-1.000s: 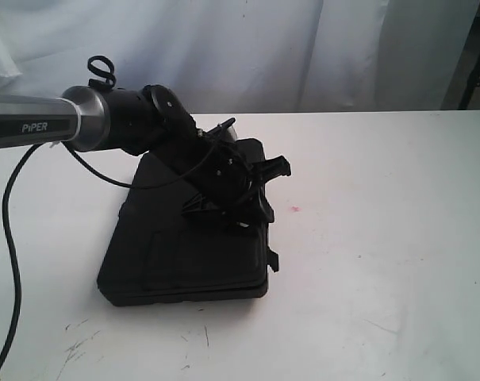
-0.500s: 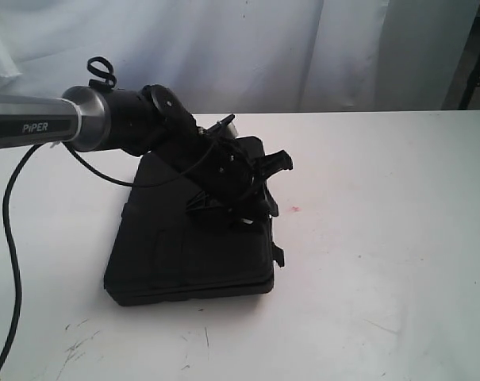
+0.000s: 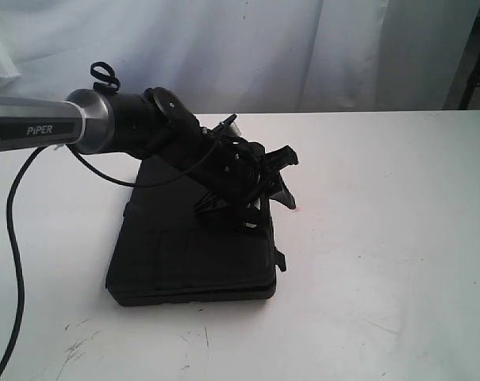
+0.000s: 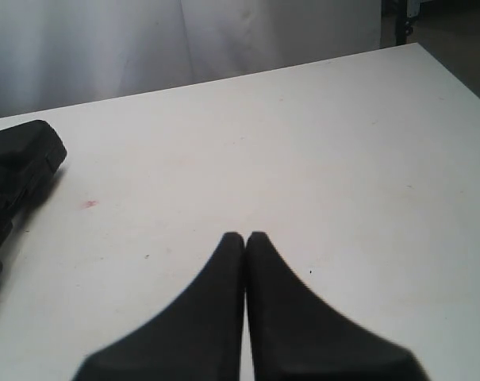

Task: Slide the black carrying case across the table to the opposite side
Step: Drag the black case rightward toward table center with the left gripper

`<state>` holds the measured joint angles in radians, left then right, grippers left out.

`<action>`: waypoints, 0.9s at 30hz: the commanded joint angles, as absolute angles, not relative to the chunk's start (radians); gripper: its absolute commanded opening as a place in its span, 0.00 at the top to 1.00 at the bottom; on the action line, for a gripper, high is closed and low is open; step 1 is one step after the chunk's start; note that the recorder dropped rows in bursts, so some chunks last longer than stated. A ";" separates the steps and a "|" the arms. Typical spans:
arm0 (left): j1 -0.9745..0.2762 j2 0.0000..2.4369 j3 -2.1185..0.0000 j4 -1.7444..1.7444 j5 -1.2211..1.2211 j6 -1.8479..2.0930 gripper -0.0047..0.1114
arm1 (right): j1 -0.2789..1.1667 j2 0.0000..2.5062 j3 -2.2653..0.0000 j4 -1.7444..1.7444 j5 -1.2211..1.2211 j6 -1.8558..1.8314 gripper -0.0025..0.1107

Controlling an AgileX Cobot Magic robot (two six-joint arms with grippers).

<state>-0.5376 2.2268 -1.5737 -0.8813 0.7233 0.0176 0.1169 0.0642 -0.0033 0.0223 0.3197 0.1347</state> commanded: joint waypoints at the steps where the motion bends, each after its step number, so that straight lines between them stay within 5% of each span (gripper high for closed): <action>1: -0.540 2.222 -1.577 -0.903 0.702 0.062 0.48 | 0.109 0.058 0.000 0.025 0.315 0.130 0.98; 21: -0.540 2.222 -1.577 -0.754 0.727 -0.025 0.48 | 0.109 0.058 0.000 0.025 0.315 0.130 0.98; 27: -0.540 2.222 -1.577 -0.731 0.719 -0.021 0.38 | 0.109 0.058 0.000 0.025 0.315 0.130 0.98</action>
